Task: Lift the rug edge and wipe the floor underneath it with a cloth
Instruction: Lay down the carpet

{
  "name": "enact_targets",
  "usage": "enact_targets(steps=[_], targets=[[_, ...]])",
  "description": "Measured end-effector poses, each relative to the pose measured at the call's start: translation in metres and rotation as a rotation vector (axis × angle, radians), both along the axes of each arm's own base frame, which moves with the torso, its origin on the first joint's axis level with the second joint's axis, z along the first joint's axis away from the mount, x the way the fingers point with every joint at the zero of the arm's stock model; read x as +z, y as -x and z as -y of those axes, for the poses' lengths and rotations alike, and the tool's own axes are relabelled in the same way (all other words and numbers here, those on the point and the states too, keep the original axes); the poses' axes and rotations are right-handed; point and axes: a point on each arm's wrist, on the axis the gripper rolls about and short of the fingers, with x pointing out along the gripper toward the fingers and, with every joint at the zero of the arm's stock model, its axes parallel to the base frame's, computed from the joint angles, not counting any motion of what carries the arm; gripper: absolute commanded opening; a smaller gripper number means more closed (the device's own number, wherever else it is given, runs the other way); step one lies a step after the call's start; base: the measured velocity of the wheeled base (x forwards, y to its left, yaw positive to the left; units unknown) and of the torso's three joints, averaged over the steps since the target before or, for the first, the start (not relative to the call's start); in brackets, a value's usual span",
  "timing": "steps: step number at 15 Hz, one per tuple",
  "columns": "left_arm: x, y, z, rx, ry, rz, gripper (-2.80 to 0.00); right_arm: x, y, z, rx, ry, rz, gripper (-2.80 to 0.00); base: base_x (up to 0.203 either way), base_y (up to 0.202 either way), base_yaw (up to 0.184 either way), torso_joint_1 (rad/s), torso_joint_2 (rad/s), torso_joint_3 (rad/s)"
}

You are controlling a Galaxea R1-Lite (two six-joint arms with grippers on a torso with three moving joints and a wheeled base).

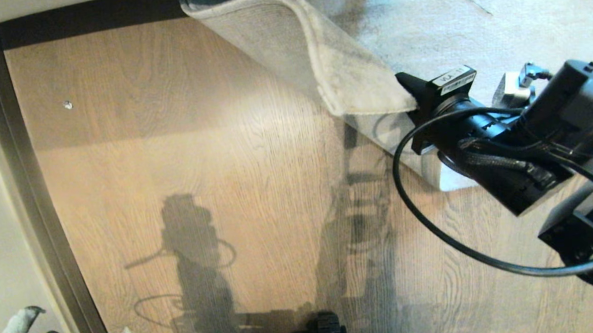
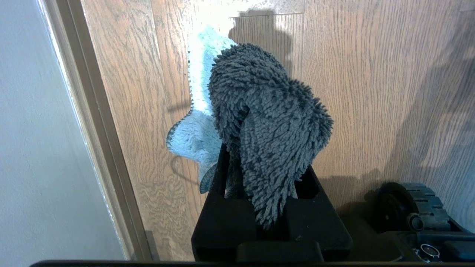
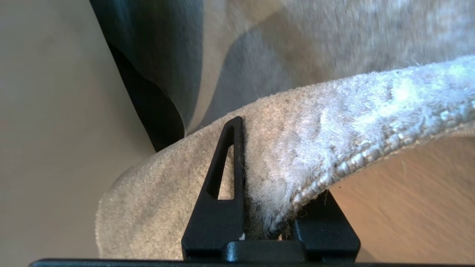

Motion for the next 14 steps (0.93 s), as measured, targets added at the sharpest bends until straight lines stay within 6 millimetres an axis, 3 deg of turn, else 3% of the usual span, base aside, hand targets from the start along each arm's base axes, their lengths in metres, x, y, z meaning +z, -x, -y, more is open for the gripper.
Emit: enact_targets(steps=[14], targets=[[0.0,0.0,0.0,0.0,0.0,0.0,-2.8,-0.023,0.0,-0.004,0.02,-0.008,-0.045,-2.8,0.0,0.0,0.0,0.0,0.0,0.0]])
